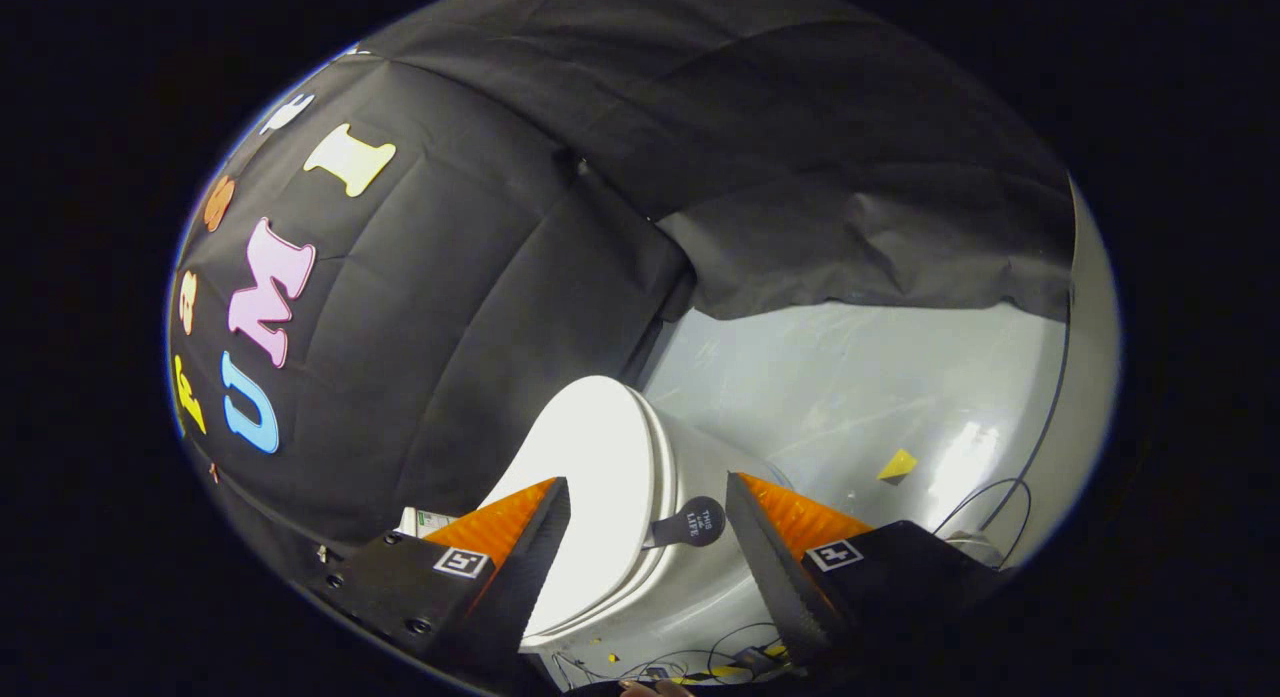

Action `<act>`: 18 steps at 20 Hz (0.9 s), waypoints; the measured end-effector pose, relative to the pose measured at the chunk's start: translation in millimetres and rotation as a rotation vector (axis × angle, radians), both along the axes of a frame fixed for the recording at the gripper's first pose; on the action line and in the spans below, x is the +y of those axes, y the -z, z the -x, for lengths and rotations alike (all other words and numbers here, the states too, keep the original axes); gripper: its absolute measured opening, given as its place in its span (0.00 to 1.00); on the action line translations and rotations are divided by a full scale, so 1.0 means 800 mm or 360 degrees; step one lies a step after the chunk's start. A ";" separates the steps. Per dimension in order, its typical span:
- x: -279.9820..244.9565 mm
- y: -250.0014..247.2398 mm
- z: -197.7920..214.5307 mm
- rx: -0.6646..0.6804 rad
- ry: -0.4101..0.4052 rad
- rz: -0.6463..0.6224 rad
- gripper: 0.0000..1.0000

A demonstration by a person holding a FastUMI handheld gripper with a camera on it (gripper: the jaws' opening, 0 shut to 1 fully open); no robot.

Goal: Open the toilet lid.

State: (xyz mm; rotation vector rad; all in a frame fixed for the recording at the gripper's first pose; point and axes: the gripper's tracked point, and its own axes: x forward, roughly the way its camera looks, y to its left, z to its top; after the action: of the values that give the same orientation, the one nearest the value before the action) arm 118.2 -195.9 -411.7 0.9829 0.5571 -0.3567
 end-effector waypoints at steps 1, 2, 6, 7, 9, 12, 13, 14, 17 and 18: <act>-0.002 0.011 0.001 -0.0003 -0.0001 -0.0055 0.99; -0.002 0.020 0.000 -0.0015 0.0004 -0.0127 0.99; 0.011 0.060 -0.006 -0.0022 0.0015 -0.0354 0.99; 0.014 0.064 -0.007 -0.0043 0.0018 -0.0416 0.99; 0.021 0.079 -0.012 -0.0047 0.0029 -0.0493 0.98; 0.033 0.105 -0.017 -0.0008 0.0030 -0.0531 0.93; 0.033 0.108 -0.019 -0.0019 0.0033 -0.0549 0.90; 0.034 0.112 -0.022 -0.0021 0.0039 -0.0565 0.82; 0.041 0.120 -0.026 -0.0050 0.0036 -0.0622 0.51; 0.039 0.119 -0.027 -0.0074 0.0063 -0.0633 0.38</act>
State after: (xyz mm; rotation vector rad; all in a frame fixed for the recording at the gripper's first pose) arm 140.2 -164.5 -506.7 1.3833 0.5786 -0.2618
